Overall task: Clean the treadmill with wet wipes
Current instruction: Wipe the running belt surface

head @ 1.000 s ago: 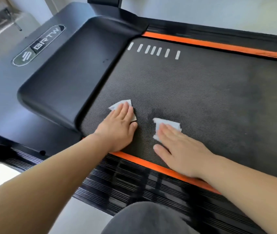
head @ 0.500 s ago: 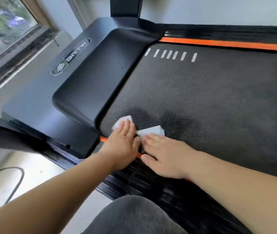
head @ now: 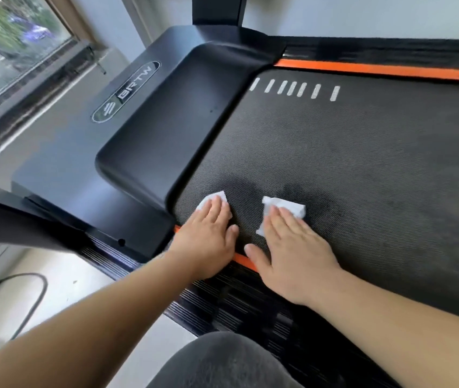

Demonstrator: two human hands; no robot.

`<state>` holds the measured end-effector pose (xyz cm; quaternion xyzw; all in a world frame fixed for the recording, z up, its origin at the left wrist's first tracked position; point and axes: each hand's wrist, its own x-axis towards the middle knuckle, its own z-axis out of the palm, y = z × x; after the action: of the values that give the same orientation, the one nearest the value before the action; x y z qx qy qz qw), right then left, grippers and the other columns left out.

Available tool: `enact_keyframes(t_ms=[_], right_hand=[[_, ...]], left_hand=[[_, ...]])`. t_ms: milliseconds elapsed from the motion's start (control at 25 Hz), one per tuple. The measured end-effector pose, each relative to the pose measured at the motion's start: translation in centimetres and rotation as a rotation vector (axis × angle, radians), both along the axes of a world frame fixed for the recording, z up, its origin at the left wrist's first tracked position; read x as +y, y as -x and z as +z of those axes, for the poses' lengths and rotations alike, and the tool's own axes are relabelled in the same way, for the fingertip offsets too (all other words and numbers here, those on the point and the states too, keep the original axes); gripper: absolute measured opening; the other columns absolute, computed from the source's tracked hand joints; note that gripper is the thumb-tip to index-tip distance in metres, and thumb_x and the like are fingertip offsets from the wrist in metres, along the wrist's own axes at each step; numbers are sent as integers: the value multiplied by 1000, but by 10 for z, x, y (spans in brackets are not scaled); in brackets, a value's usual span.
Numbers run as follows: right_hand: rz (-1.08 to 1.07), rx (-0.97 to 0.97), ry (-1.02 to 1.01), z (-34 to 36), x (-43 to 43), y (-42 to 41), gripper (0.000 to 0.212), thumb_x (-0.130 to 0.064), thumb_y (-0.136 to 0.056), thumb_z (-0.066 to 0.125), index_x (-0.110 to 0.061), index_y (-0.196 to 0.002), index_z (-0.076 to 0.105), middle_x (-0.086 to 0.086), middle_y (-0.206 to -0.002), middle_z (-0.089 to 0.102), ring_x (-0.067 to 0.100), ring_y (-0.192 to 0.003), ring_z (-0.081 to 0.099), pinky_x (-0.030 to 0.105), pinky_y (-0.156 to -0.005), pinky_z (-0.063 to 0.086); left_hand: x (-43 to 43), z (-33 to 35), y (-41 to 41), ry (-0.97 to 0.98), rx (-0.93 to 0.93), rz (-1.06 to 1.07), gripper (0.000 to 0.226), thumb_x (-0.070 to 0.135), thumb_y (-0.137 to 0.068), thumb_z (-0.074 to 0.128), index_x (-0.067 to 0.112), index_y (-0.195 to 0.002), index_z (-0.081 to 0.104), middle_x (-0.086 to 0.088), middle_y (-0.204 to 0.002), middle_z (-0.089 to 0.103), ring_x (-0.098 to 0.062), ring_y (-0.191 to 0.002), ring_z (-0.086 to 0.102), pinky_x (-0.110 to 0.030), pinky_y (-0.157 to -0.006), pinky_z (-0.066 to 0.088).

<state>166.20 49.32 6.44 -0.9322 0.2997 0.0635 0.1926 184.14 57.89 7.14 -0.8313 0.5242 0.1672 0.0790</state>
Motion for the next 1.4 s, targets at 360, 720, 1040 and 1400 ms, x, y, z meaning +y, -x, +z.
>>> enact_keyframes(t_ms=[360,720,1040,1400], right_hand=[[5,-46,131,10,-25,-12,79,-68,-93,14,-24,-149,50,8,-164,34,24,-153,26,43,-126,19],[-59,-266,306,17,-44,-3,24,-28,-86,48,-15,-83,68,0,-97,60,26,-90,59,40,-73,51],[-3,-137,160,-9,-41,-10,71,-50,-95,22,-7,-138,59,12,-149,53,27,-144,43,43,-118,38],[201,-24,-16,-5,-43,-45,87,-60,-91,-3,-14,-164,6,3,-172,-4,15,-157,-12,38,-128,-3]], left_hand=[[-11,1,-9,100,-9,-129,62,49,-106,22,24,-162,13,1,-171,2,-18,-157,-8,-44,-127,-5],[-7,20,-11,534,-141,-57,46,6,-87,64,14,-133,63,-10,-145,54,-34,-127,53,-46,-103,51],[-37,-11,-8,266,33,-83,59,42,-105,37,13,-156,32,-10,-166,23,-26,-156,14,-45,-125,21],[-43,-18,-19,140,12,139,68,39,-108,23,-1,-160,3,-21,-168,-6,-29,-156,-13,-41,-127,-6]])
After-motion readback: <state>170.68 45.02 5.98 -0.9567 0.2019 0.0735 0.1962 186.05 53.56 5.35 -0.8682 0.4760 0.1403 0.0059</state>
